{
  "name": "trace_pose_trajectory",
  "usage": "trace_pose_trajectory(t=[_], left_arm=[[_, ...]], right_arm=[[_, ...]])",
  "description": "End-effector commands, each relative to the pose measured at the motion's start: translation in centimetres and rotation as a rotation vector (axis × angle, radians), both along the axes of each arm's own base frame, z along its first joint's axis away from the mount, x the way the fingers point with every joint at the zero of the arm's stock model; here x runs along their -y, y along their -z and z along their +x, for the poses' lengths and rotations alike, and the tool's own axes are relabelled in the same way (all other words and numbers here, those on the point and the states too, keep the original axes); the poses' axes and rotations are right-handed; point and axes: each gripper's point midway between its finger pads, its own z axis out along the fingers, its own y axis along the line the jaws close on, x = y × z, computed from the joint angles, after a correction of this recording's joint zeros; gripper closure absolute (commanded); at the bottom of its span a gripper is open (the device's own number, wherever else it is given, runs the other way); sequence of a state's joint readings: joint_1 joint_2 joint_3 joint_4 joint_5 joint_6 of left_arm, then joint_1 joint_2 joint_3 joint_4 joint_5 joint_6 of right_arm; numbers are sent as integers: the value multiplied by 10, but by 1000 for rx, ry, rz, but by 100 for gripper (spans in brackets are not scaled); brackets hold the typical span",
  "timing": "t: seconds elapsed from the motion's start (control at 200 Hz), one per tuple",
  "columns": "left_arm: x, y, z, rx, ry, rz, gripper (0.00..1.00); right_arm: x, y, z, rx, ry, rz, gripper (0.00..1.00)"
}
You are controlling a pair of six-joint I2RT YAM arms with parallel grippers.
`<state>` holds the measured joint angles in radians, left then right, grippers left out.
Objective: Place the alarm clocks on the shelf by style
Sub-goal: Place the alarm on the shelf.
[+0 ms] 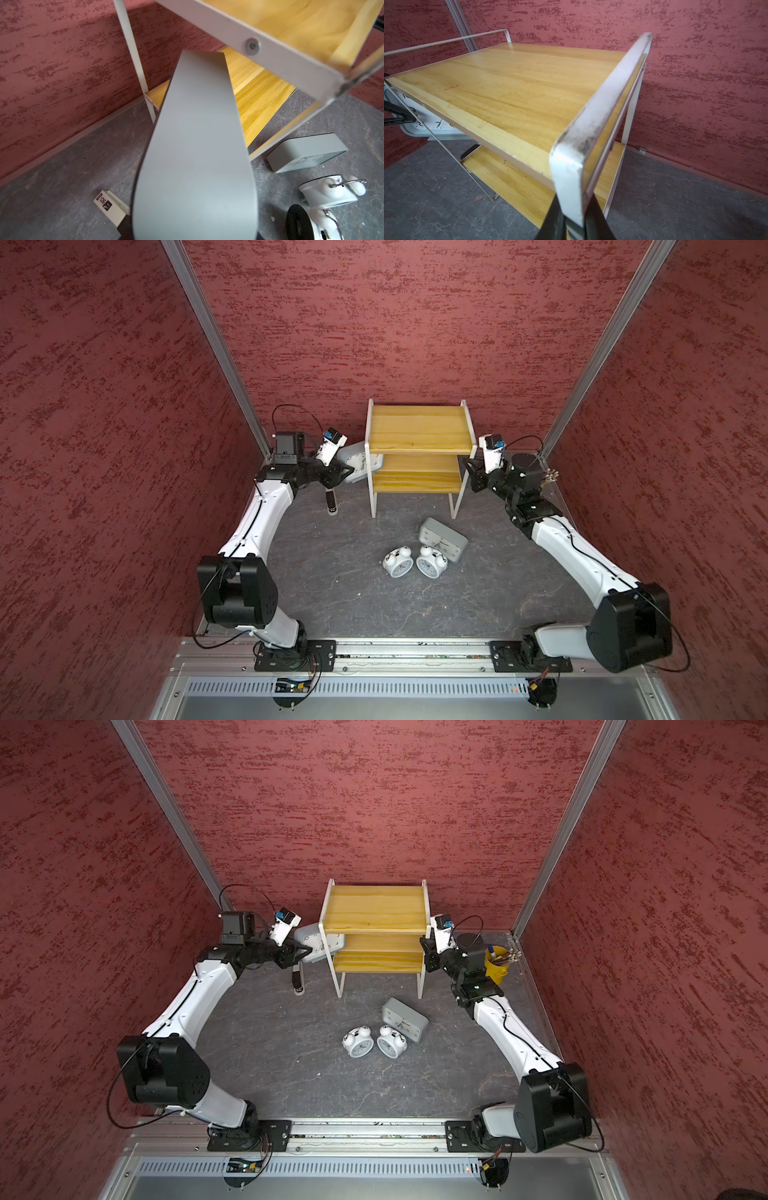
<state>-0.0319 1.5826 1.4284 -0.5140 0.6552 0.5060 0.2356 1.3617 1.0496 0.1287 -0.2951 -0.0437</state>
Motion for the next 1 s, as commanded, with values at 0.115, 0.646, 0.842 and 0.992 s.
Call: trace_pose_trajectory(t=[0.115, 0.646, 0.842, 0.992], left_arm=[[31, -16, 23, 179, 135, 8, 87], [71, 5, 41, 211, 327, -93, 86], [88, 14, 39, 183, 393, -123, 85], [98, 24, 36, 154, 425, -138, 84]], right_arm=[[-12, -5, 2, 32, -65, 11, 85], [-13, -3, 2, 30, -78, -3, 87], [-14, -3, 3, 22, -81, -4, 88], [-15, -5, 3, 24, -86, -2, 88]])
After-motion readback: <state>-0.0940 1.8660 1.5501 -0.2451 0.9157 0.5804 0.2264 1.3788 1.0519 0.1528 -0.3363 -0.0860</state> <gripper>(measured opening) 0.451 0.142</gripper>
